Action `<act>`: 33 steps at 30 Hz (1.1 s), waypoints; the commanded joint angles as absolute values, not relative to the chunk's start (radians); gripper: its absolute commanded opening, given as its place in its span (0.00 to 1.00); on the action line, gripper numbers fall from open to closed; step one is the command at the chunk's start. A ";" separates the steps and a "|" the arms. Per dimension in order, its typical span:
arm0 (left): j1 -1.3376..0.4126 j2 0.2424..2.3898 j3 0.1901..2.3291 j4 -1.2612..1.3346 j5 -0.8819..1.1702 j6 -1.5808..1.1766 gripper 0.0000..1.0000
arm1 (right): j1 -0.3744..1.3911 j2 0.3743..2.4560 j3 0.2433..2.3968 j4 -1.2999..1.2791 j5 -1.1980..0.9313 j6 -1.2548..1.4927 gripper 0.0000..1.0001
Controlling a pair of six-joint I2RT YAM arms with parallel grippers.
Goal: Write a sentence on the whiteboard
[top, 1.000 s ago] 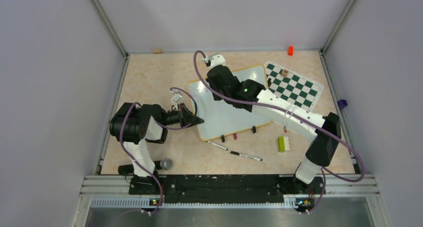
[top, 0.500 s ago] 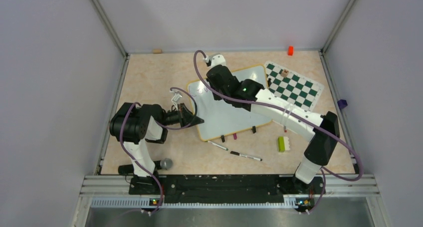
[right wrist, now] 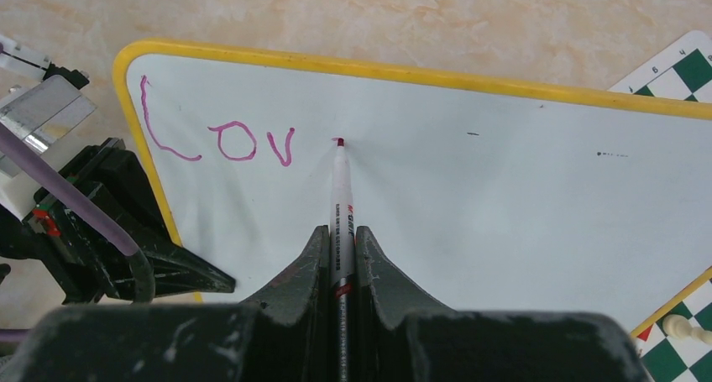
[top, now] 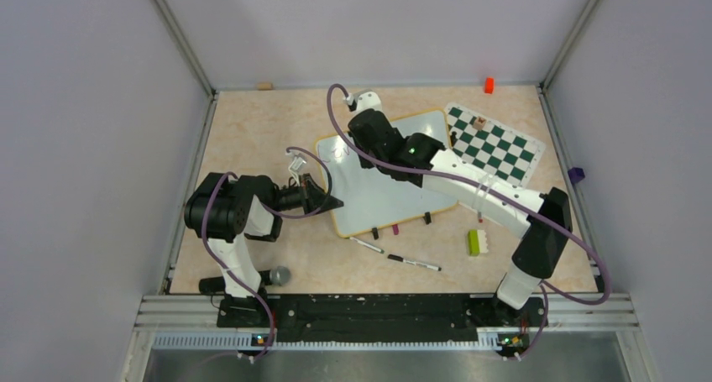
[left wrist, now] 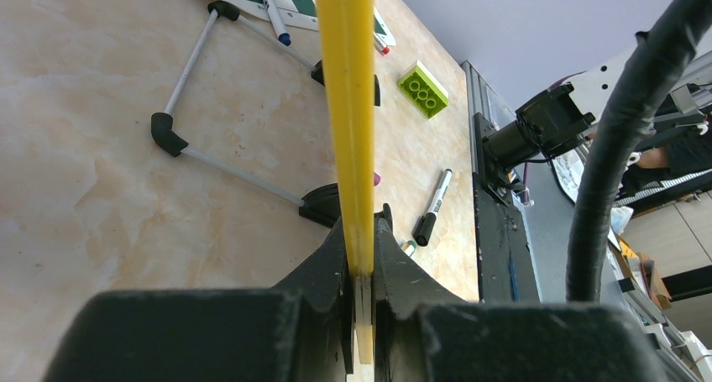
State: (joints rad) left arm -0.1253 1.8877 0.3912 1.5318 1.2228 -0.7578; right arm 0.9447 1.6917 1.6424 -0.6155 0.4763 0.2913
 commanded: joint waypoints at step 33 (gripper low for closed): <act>-0.143 1.895 0.403 1.620 1.265 -0.699 0.00 | 0.926 1.711 1.672 -0.613 0.419 0.291 0.00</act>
State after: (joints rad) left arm -0.1253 1.8877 0.3912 1.5227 1.2179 -0.7609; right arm 0.9424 1.7248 1.6886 -0.6300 0.4431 0.2890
